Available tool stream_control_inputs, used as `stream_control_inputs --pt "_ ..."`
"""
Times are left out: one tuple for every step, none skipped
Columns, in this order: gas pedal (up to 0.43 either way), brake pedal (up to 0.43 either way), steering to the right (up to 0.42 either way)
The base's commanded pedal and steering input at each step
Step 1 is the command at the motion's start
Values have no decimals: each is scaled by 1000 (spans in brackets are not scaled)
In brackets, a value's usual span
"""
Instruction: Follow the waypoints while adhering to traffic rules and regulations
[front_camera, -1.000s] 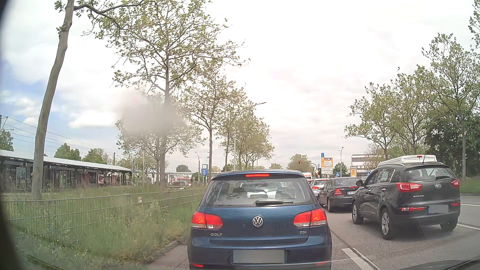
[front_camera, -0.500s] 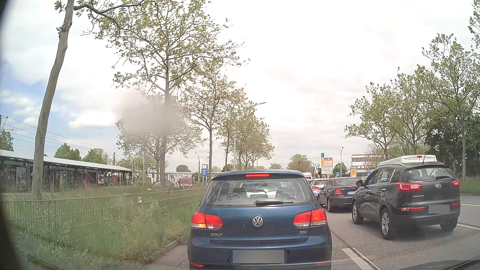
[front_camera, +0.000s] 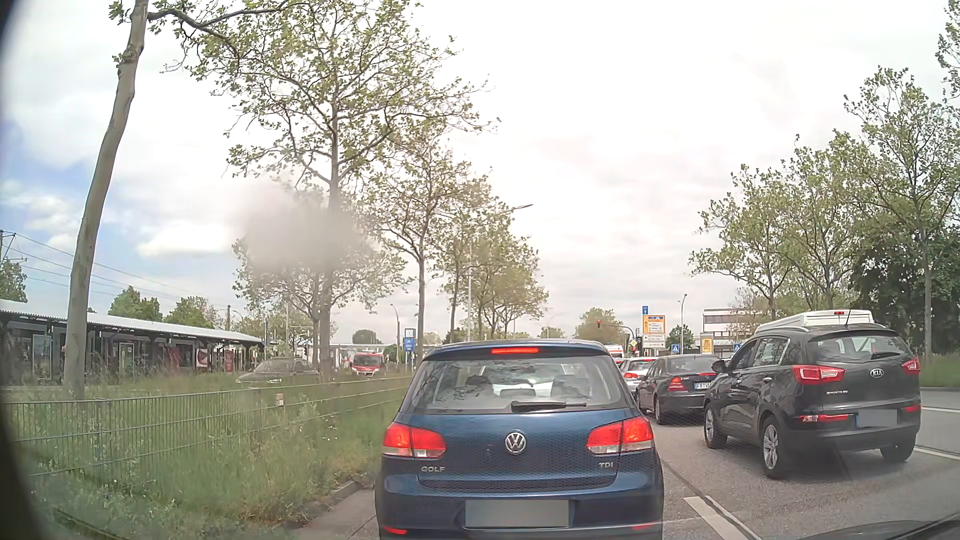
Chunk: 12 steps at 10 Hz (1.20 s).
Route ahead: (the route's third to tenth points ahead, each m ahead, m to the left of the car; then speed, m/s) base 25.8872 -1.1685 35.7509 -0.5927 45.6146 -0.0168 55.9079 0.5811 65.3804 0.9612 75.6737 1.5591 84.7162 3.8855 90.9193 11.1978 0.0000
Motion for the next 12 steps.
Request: stream_control_inputs --pt "0 250 -5" --pt "0 250 -5" --pt "0 250 -5" --pt "0 250 -5" --pt "0 250 -5" --pt "0 250 -5" --pt "0 250 -5" --pt "0 250 -5" --pt "0 250 -5" --pt "0 250 -5" --pt "0 250 -5" --pt "0 250 -5"
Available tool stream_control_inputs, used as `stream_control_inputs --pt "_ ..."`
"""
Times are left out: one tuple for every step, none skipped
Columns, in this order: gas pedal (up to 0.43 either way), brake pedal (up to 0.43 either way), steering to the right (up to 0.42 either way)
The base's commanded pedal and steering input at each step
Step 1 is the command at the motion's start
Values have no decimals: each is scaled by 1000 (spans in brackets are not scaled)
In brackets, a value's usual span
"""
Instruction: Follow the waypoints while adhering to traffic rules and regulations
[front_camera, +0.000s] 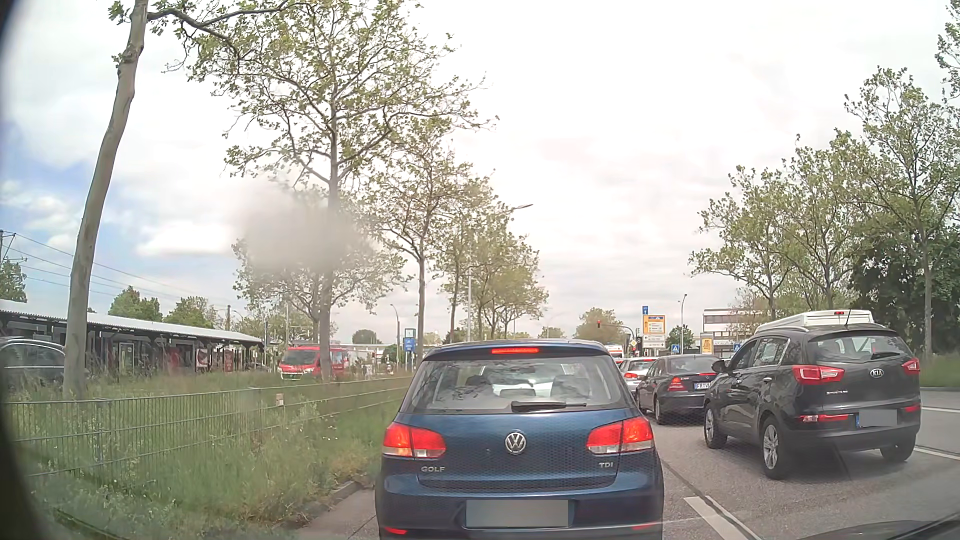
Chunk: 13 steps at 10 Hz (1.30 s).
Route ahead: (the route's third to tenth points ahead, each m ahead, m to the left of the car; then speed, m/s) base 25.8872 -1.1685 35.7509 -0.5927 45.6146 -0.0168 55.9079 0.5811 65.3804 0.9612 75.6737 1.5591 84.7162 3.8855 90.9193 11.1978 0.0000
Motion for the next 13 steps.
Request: stream_control_inputs --pt "0 250 -5" --pt "0 250 -5" --pt "0 250 -5" --pt "0 250 -5" --pt "0 250 -5" --pt "0 250 -5" --pt "0 250 -5" --pt "0 250 -5" --pt "0 250 -5" --pt "0 250 -5" --pt "0 250 -5" --pt "0 256 -5" --pt "0 256 -5"
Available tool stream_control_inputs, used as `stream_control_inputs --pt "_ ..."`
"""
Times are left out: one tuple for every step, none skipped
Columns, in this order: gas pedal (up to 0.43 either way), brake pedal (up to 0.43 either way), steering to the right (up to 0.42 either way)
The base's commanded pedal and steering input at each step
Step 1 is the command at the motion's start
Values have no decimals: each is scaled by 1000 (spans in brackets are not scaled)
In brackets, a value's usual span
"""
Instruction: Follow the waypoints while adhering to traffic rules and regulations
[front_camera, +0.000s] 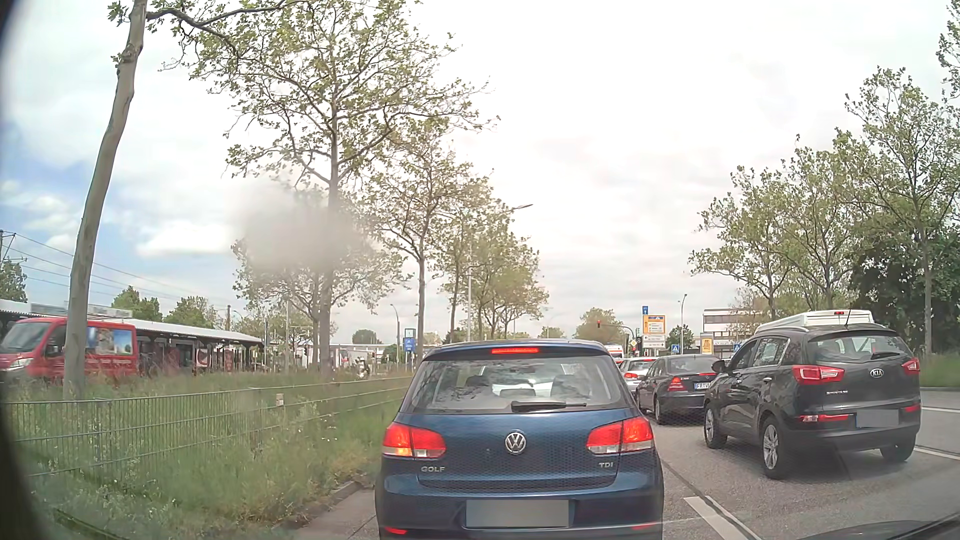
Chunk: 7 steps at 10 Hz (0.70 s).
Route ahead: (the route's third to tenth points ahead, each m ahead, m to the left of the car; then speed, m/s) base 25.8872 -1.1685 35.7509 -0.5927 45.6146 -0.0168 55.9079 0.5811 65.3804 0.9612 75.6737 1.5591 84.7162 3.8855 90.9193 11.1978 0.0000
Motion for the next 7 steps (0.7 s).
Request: stream_control_inputs --pt "0 250 -5" --pt "0 250 -5" --pt "0 250 -5" --pt "0 250 -5" --pt "0 250 -5" --pt "0 250 -5" --pt "0 250 -5"
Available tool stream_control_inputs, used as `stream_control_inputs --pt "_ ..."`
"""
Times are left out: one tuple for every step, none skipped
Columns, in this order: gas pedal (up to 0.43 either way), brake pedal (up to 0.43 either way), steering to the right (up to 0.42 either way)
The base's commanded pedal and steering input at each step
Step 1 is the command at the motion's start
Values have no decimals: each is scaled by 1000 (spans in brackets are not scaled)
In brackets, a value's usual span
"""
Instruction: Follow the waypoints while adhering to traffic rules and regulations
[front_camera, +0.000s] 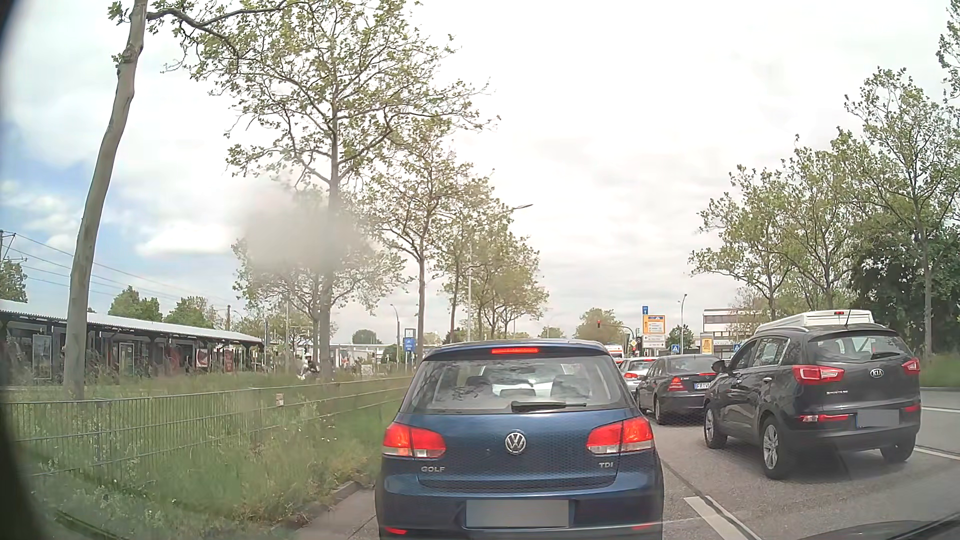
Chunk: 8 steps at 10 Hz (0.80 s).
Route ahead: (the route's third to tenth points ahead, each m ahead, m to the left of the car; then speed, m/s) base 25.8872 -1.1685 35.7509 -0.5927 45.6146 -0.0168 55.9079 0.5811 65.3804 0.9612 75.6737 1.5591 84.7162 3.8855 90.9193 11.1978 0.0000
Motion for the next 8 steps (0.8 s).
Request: stream_control_inputs --pt "0 250 -5" --pt "0 250 -5" --pt "0 250 -5" --pt "0 250 -5" --pt "0 250 -5" --pt "0 250 -5" --pt "0 250 -5" --pt "0 250 -5"
